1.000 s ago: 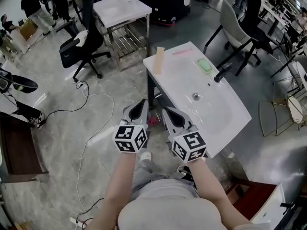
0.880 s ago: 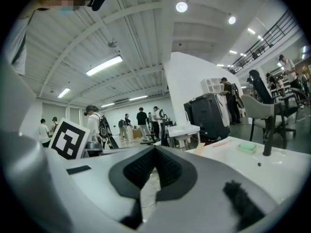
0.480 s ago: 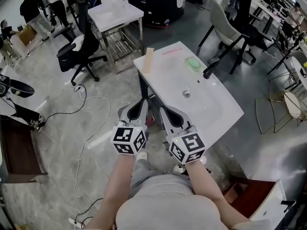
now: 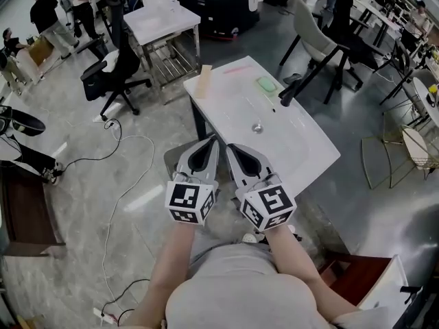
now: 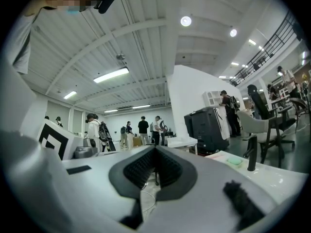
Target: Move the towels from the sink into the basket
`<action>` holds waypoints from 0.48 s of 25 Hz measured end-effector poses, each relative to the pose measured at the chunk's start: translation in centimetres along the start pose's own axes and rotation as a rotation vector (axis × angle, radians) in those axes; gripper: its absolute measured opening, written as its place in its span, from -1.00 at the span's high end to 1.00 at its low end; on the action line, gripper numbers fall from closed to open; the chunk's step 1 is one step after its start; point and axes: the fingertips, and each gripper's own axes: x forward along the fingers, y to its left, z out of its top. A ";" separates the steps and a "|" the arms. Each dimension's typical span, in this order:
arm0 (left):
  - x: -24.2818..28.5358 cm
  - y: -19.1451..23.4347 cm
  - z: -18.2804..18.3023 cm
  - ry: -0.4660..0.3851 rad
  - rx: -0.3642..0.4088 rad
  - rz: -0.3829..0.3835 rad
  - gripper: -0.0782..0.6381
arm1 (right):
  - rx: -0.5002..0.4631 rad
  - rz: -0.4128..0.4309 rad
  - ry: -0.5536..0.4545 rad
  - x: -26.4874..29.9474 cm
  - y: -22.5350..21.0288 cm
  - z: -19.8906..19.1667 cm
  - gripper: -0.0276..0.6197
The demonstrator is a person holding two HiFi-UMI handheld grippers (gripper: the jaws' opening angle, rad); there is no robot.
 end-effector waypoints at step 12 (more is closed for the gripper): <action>-1.2 -4.6 0.5 -0.035 0.078 0.029 0.78 | -0.014 0.011 -0.011 -3.2 -0.6 0.3 0.86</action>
